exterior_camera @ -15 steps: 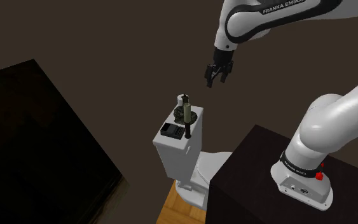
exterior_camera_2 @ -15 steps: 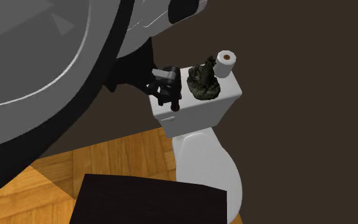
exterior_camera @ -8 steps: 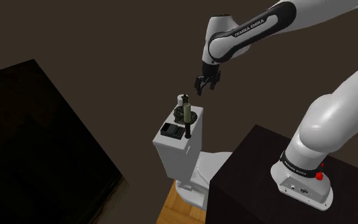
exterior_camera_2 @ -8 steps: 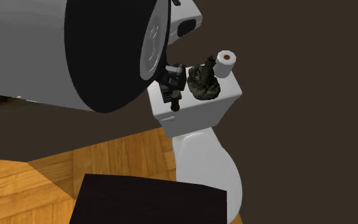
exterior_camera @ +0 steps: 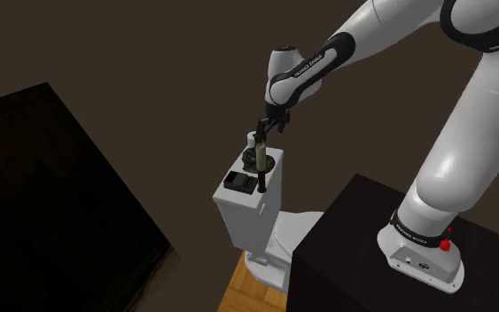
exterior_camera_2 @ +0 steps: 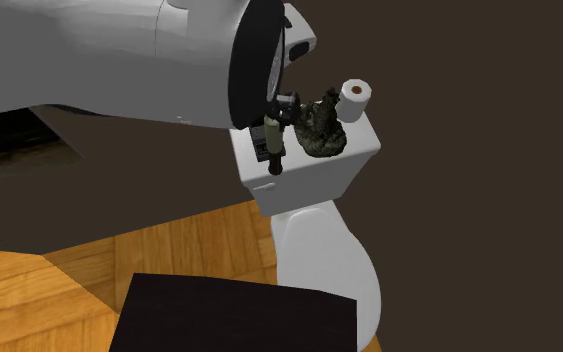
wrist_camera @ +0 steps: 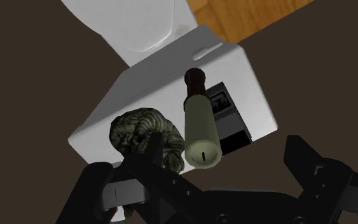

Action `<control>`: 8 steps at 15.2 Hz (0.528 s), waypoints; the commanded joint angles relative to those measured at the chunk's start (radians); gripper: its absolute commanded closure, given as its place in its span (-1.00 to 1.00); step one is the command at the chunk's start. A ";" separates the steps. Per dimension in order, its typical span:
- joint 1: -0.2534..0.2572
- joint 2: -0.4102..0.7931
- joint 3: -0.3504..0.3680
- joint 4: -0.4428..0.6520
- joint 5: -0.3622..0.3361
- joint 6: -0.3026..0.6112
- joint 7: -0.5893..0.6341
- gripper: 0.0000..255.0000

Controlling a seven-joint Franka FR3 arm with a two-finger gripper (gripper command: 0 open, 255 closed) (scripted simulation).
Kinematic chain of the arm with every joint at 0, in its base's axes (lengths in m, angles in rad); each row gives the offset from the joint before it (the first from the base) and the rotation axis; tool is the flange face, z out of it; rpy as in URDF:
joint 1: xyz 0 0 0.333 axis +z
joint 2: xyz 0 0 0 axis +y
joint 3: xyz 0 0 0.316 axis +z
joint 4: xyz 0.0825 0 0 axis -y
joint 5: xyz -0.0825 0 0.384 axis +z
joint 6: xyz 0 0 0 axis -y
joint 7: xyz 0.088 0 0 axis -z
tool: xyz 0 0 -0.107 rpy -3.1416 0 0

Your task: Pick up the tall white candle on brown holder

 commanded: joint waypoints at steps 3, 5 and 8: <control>0.000 0.162 -0.005 0.087 -0.039 0.085 0.026 -1.00; 0.002 0.240 -0.011 0.142 -0.059 0.114 0.039 -1.00; 0.006 0.314 -0.018 0.189 -0.074 0.144 0.050 -1.00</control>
